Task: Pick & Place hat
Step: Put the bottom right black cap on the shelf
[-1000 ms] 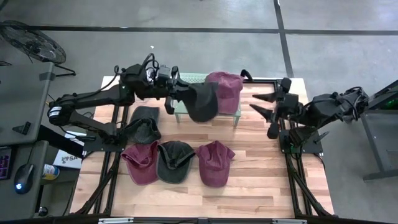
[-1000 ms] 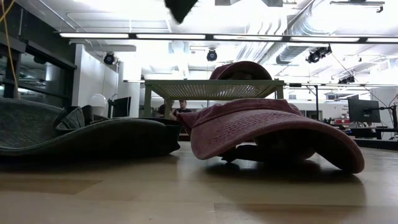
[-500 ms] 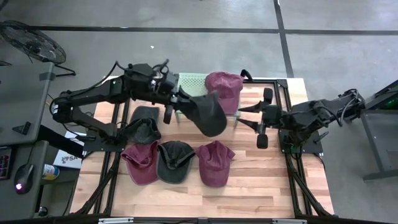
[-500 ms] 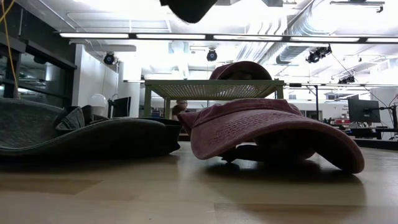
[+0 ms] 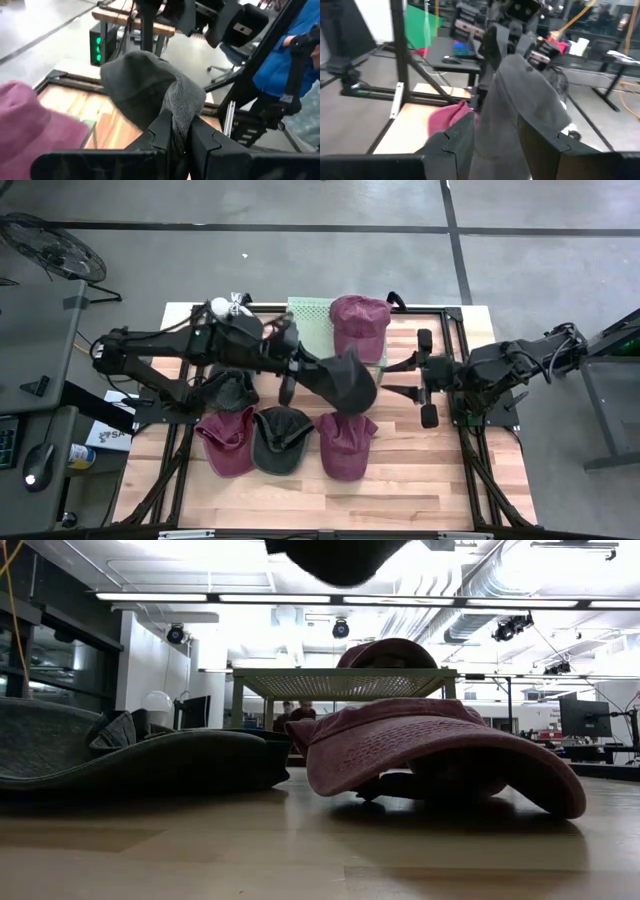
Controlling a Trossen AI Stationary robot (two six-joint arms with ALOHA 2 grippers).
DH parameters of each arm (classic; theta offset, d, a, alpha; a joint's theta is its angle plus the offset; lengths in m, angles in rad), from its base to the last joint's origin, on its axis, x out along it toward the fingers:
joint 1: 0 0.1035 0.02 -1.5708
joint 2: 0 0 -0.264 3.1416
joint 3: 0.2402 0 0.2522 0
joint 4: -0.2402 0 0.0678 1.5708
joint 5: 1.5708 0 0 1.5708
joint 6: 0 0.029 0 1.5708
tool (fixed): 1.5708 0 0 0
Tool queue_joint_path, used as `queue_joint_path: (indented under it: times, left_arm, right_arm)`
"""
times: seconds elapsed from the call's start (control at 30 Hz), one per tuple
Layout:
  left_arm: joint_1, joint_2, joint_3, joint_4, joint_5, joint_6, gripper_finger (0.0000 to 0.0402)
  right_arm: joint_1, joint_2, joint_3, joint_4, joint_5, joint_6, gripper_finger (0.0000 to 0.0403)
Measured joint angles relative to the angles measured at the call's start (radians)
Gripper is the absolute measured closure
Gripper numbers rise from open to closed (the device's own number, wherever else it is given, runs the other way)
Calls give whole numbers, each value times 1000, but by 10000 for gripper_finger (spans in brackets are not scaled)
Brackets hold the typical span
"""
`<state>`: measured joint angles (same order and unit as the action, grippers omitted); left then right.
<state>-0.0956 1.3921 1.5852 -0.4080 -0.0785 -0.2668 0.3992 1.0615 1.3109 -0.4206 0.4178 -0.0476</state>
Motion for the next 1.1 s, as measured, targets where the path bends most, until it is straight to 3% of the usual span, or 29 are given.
queue_joint_path:
  times: [0.43, 0.63, 0.8, 0.97, 1.1]
  left_arm:
    - [-62, 81, 0, 113, -1, -5, 374]
    - [-62, 98, 0, 120, 17, -11, 374]
    - [-62, 107, 1, 118, 23, -12, 374]
    - [-62, 107, 1, 94, 54, -12, 374]
    - [-62, 107, 0, 67, 89, -10, 374]
  right_arm:
    - [0, 11, 0, 25, -64, -26, 256]
    - [-2, 49, 0, 22, -68, -39, 204]
    - [-19, 87, 0, 21, -2, -53, 159]
    - [-57, 102, 0, 26, -9, -65, 151]
    - [-95, 105, 0, 20, -93, -45, 150]
